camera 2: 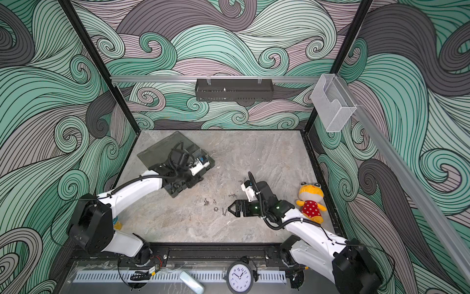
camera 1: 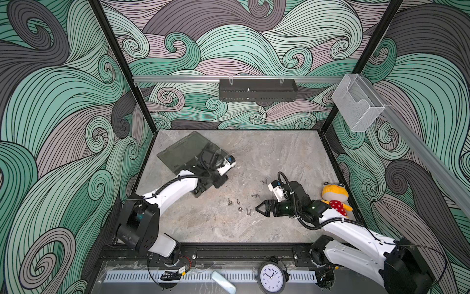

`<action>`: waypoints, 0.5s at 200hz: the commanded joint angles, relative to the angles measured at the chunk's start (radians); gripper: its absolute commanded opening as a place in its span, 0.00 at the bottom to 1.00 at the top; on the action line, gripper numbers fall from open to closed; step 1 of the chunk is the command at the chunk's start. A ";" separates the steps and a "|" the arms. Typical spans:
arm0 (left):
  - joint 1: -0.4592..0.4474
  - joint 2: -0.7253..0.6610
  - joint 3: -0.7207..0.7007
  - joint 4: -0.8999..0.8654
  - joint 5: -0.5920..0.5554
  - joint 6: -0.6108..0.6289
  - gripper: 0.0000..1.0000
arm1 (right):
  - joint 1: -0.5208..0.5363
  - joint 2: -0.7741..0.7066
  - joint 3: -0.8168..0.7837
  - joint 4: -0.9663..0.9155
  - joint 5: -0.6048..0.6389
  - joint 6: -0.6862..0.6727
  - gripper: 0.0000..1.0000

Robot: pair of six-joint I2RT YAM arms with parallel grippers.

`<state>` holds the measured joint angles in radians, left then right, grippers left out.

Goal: Sort the screws and nuts into containers
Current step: Pick up the nut from the bottom-center of the table.

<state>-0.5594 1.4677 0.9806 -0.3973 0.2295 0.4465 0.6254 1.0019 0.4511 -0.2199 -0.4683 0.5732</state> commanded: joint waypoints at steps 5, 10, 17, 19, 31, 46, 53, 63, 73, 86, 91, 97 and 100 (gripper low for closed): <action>-0.130 0.023 -0.043 -0.090 0.085 0.196 0.41 | 0.002 -0.040 -0.018 -0.026 0.019 0.010 1.00; -0.140 0.032 -0.036 -0.103 0.092 0.203 0.42 | 0.001 -0.049 -0.020 -0.033 0.020 0.011 0.99; -0.152 0.043 -0.025 -0.120 0.097 0.208 0.41 | 0.002 -0.064 -0.025 -0.045 0.024 0.010 1.00; -0.154 0.047 -0.022 -0.125 0.098 0.210 0.41 | 0.001 -0.070 -0.026 -0.049 0.026 0.011 1.00; -0.172 0.075 0.005 -0.170 0.107 0.237 0.41 | -0.001 -0.102 -0.043 -0.066 0.036 0.018 1.00; -0.200 0.114 0.027 -0.217 0.070 0.270 0.41 | 0.000 -0.148 -0.071 -0.072 0.044 0.039 1.00; -0.209 0.127 0.027 -0.225 0.054 0.284 0.42 | 0.000 -0.168 -0.086 -0.072 0.047 0.050 0.99; -0.218 0.142 0.022 -0.223 0.042 0.307 0.41 | -0.002 -0.194 -0.103 -0.075 0.046 0.062 0.99; -0.225 0.147 0.011 -0.204 0.040 0.322 0.42 | -0.003 -0.217 -0.117 -0.083 0.047 0.070 1.00; -0.230 0.150 -0.001 -0.158 0.049 0.330 0.42 | -0.003 -0.246 -0.137 -0.089 0.044 0.077 1.00; -0.233 0.156 -0.001 -0.151 0.058 0.334 0.42 | -0.002 -0.254 -0.143 -0.090 0.043 0.079 1.00; -0.235 0.160 0.002 -0.145 0.069 0.339 0.42 | -0.002 -0.265 -0.148 -0.094 0.040 0.079 1.00; -0.239 0.164 0.004 -0.143 0.073 0.342 0.42 | -0.002 -0.269 -0.151 -0.096 0.037 0.079 1.00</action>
<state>-0.7830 1.6108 0.9771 -0.5541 0.2813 0.7273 0.6243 0.7704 0.3225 -0.2890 -0.4419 0.6247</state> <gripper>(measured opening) 0.420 0.995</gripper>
